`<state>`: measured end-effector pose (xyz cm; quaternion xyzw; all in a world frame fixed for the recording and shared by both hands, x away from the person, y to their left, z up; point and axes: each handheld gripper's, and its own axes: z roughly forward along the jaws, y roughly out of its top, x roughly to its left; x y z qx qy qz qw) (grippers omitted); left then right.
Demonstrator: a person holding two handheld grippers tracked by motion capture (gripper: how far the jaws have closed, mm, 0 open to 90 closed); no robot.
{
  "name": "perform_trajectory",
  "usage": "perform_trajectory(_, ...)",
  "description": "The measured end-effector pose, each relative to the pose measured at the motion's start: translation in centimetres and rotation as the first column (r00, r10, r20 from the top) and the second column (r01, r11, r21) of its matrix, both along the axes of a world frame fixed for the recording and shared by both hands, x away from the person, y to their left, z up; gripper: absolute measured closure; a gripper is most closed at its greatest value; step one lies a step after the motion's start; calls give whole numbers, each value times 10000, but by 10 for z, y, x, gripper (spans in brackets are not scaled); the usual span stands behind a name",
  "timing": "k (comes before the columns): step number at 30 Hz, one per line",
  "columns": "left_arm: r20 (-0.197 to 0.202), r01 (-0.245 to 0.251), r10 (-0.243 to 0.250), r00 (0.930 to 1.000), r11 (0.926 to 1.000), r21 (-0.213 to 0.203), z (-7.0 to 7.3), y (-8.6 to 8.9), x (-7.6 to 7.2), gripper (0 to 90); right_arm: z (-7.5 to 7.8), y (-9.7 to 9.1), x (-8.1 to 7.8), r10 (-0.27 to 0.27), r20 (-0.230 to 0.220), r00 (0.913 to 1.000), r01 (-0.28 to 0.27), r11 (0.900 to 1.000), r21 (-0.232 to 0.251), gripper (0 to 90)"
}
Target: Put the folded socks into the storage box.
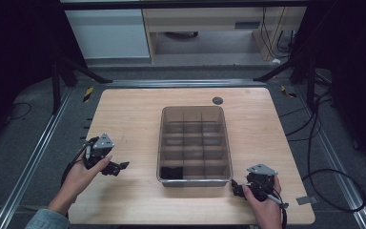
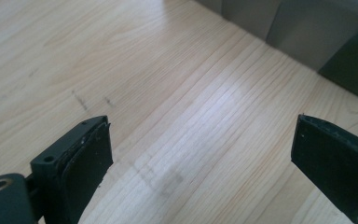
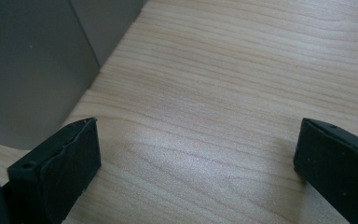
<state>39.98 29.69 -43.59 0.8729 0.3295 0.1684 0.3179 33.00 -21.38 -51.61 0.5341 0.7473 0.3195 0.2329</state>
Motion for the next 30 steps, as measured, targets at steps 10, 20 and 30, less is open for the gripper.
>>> perform_trajectory(10, -543, -390, 407, 9977, 9987, 318, -26, 16, 0, 45, 0, 0, 0, 37, -3, 10000, -37, 10000, 22, 7)
perform_trajectory(20, -774, -494, 550, 9955, 9962, 722, -42, 12, 7, 43, 0, 0, 0, 54, -3, 10000, -54, 10000, 25, 7)
perform_trajectory(30, -851, -804, 835, 9929, 9960, 393, -55, 5, 28, 46, 0, 1, 0, 41, -13, 10000, -41, 10000, 38, 7)
